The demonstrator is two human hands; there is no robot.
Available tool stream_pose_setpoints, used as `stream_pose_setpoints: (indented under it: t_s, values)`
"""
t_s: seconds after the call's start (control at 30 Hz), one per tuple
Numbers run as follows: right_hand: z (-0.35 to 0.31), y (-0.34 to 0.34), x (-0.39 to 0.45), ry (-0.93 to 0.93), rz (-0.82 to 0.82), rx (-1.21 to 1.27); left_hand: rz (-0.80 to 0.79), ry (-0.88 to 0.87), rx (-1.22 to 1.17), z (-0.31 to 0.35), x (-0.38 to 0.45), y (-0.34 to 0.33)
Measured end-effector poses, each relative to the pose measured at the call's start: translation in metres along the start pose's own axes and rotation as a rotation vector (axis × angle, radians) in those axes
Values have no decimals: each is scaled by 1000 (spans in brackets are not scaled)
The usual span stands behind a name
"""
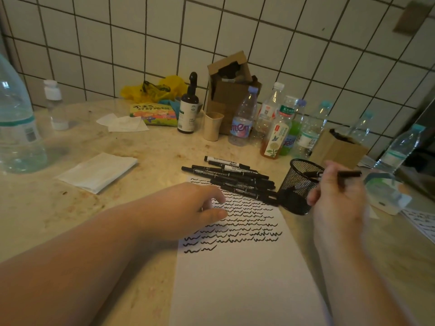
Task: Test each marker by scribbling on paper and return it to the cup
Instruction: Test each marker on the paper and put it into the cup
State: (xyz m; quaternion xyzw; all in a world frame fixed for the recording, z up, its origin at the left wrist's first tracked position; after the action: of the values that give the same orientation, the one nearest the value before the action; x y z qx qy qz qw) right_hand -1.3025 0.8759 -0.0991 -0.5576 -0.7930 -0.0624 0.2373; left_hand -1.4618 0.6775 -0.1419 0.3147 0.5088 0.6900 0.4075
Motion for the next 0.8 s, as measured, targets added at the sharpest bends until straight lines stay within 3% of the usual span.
stream_pose_setpoints:
  t_s: [0.17, 0.27, 0.33, 0.4, 0.57, 0.8]
  values:
    - [-10, -4, -8, 107, -34, 6, 13, 2, 5, -4, 1, -1]
    - [-5, -33, -23, 149, -321, -313, 15, 5, 25, -5, 2, -2]
    - [14, -50, -33, 104, -548, -612, 11, 9, 55, -6, 2, -2]
    - [32, -56, -38, 28, -676, -836, 15, -6, 88, -6, 3, -2]
    - [42, -56, -38, 13, -669, -1054, 34, -26, 109, -7, 4, -2]
    - [32, -57, -44, -6, -667, -1016, 20, -24, 120, -6, 2, -2]
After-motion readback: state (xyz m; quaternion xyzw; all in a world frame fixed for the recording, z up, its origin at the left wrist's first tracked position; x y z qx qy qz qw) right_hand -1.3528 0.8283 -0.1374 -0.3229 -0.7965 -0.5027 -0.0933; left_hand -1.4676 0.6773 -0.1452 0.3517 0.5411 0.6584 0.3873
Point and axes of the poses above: each hand's wrist, its own x-axis towards the middle knuckle, its own y-axis out of the back of the hand, z = x × y, the point moved 7 cm from there along x, towards the middle knuckle, and after that the axes turned 14 degrees about x, right-handed, at the moved point
